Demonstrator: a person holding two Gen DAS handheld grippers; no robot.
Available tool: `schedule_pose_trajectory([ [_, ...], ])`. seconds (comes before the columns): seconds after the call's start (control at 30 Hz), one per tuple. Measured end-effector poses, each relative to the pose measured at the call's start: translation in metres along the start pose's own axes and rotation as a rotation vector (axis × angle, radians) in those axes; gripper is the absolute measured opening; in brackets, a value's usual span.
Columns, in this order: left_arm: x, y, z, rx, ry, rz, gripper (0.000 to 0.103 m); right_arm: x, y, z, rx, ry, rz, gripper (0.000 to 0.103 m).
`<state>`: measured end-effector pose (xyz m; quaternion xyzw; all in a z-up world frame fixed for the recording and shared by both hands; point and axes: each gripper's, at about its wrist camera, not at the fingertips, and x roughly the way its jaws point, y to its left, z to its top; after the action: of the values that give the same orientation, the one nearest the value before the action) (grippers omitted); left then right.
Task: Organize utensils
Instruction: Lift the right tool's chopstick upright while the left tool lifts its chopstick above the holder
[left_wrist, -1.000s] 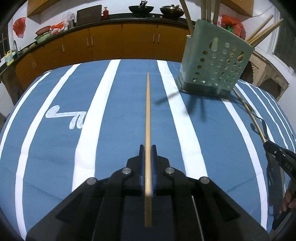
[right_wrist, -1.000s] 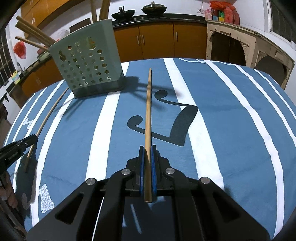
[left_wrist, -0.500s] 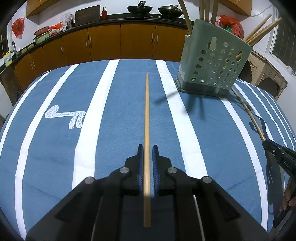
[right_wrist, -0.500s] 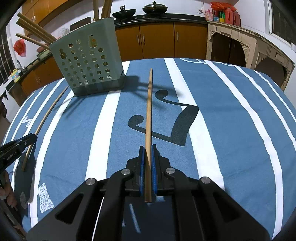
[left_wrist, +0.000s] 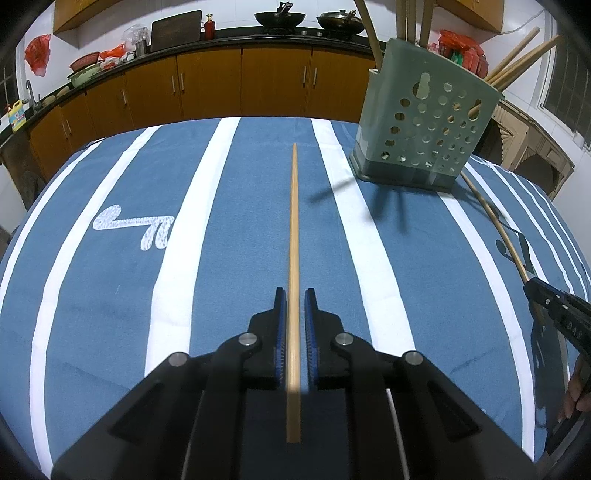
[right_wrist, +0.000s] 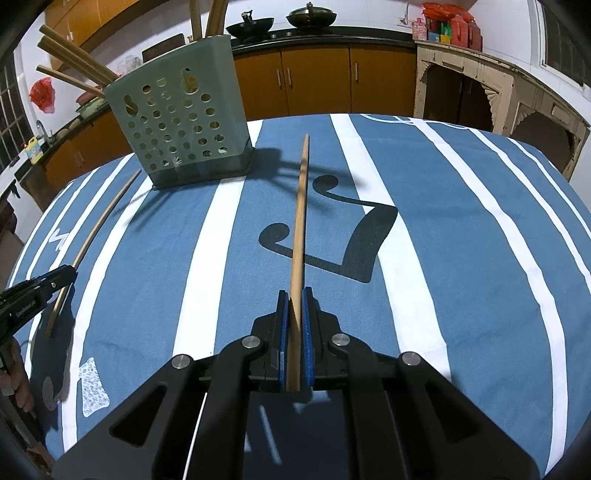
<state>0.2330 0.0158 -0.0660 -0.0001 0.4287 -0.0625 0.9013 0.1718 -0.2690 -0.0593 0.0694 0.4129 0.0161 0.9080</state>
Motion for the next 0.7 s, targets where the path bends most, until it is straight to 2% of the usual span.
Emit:
schedule_pose_trajectory([
  [0.13,-0.001,0.000,-0.002,0.007,0.002,-0.003,0.008,-0.002,-0.004,0.001,0.009,-0.001,0.027,0.008],
  [0.33,-0.015,0.004,-0.004,0.019,-0.005,-0.011,0.008,-0.025,-0.006,0.006,0.013,-0.084,0.046,0.008],
  [0.7,-0.066,0.010,0.018,0.013,-0.144,-0.036,0.008,-0.058,-0.014,0.026,0.034,-0.203,0.049,0.008],
])
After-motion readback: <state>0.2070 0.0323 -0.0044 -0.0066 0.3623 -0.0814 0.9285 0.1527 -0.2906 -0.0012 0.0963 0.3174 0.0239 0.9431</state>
